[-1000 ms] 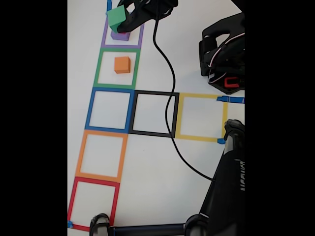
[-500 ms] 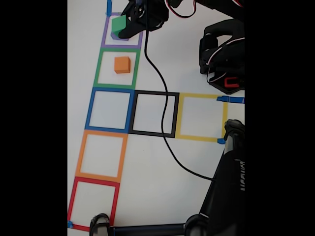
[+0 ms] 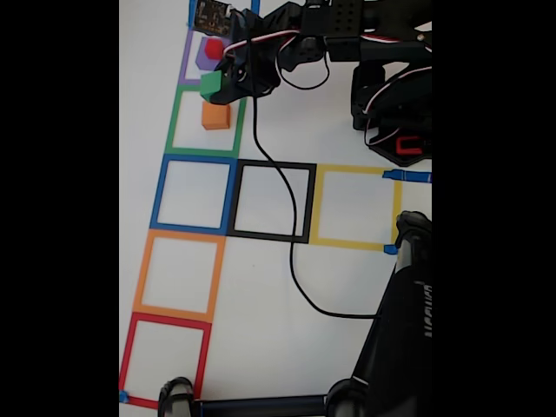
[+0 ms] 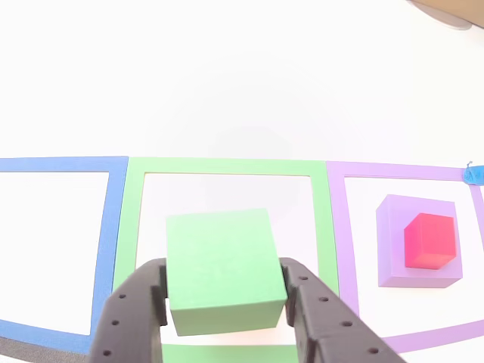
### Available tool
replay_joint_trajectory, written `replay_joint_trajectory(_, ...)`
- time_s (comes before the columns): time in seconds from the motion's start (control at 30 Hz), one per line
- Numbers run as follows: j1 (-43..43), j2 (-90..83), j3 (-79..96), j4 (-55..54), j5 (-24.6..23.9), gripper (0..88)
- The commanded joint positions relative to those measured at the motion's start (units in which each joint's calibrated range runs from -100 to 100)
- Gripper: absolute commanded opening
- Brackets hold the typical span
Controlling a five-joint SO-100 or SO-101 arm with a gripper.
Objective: Tower of hanoi
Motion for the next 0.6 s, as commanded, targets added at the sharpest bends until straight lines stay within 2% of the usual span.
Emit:
replay_joint_trajectory(0.0, 0.53, 5.26, 2.87, -11.99, 0.36, 1.3)
replay_joint_trajectory(0.57, 1.68, 21.32, 5.42, -30.04, 0.36, 1.2)
